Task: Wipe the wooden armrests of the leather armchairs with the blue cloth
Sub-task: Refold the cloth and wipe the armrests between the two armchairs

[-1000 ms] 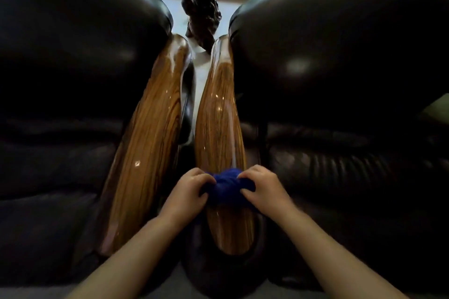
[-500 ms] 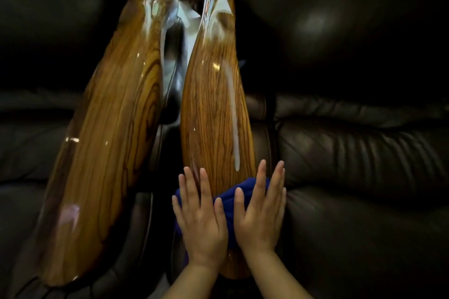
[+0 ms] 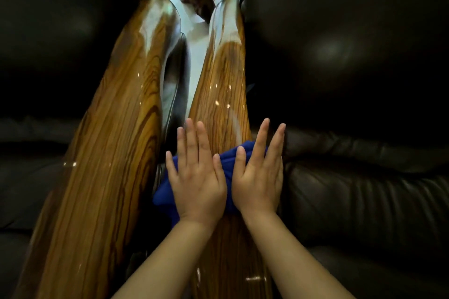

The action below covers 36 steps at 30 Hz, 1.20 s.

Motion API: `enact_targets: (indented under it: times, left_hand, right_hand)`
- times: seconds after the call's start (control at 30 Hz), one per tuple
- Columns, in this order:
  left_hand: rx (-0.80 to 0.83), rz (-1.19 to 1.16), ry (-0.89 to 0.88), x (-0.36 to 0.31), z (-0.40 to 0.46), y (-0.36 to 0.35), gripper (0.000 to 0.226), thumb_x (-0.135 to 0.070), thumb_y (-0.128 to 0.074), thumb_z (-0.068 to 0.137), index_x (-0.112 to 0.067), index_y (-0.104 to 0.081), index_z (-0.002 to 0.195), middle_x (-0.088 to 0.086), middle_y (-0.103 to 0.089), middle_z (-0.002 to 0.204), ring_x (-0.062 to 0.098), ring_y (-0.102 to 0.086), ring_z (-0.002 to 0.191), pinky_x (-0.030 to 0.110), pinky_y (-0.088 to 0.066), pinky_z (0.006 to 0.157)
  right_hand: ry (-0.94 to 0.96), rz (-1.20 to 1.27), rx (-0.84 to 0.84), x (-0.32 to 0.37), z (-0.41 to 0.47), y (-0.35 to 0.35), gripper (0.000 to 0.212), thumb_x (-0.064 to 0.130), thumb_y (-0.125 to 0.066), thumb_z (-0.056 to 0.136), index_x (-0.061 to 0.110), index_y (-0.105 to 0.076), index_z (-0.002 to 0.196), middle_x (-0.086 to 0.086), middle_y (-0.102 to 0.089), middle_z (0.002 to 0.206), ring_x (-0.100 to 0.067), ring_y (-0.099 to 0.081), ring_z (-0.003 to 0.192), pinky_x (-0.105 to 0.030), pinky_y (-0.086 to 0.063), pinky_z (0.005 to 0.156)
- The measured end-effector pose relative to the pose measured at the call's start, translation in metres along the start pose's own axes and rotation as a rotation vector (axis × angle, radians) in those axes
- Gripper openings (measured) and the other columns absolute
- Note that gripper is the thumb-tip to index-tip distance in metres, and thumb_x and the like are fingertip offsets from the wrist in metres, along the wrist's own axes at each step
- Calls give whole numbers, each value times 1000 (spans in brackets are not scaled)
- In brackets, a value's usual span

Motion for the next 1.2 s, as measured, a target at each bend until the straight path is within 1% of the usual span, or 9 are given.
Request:
enact_targets:
  times: [0.23,0.37,0.47,0.53,0.6,0.73,0.8,1.03,1.2]
  left_hand:
    - [39,33,-42,-11,83,-4,58,-36,-15,92,-22,6,144,-3,5,156,14,3,144,49,-7,115]
    - [105,-24,-70,-24,123,-2,60,-40,-18,93,-27,15,141,-6,20,152,13,16,142,55,1,116]
    - [102,-154,-182,-16,106,25,63,-45,-24,92,-34,13,142,-7,27,151,15,22,141,48,16,114]
    - [168,-197,-286,-1,75,36,58,-41,-26,92,-36,-1,144,-9,19,155,14,14,143,47,7,116]
    - [305,-215,-332,11,52,29,54,-36,-30,93,-41,-8,142,-19,11,155,6,10,143,47,-8,118]
    - [353,-268,-295,7,64,21,55,-25,-41,94,-48,-13,134,-31,7,146,-10,16,136,12,7,111]
    - [333,-242,-311,2,78,20,55,-24,-44,92,-44,-16,135,-27,5,147,-10,15,136,3,12,105]
    - [364,-224,-264,-15,140,8,61,-24,-51,90,-42,-12,134,-16,1,150,2,8,139,22,5,111]
    - [411,-212,-231,-22,193,-1,63,-20,-58,86,-31,-27,140,-4,-9,156,10,-2,141,28,-4,112]
  right_hand:
    - [-61,-29,-3,16,72,-12,63,46,-22,93,32,15,143,-9,5,158,-24,-7,144,-49,-27,111]
    - [-140,-52,50,27,105,-11,64,49,-21,93,37,24,137,-6,16,156,-22,7,144,-56,-13,114]
    - [16,87,51,28,88,15,64,45,-32,94,45,14,139,0,13,157,-19,5,144,-49,-13,113]
    - [163,225,173,28,65,24,65,34,-44,93,50,0,139,11,8,156,-12,1,144,-37,-14,115]
    - [206,234,334,25,52,17,64,27,-50,91,49,-10,136,19,5,152,-6,0,143,-34,-16,117]
    - [166,227,367,23,65,4,59,24,-55,89,42,-20,133,18,-4,150,-6,-11,141,-25,-15,114]
    - [162,231,349,22,77,2,59,24,-56,88,42,-24,134,14,-8,152,-3,-13,136,-17,-13,108]
    - [131,226,396,29,145,-10,57,22,-58,87,29,-34,139,1,-13,156,-14,-18,140,-18,-14,104]
    - [106,252,370,34,193,-21,58,20,-61,86,25,-37,138,-4,-17,156,-19,-22,140,-19,-15,103]
Point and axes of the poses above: each hand's wrist, its own z-axis towards the middle knuckle, its own y-axis out of the back of the hand, x = y × z, the point moved 6 cm from there along z, towards the middle knuckle
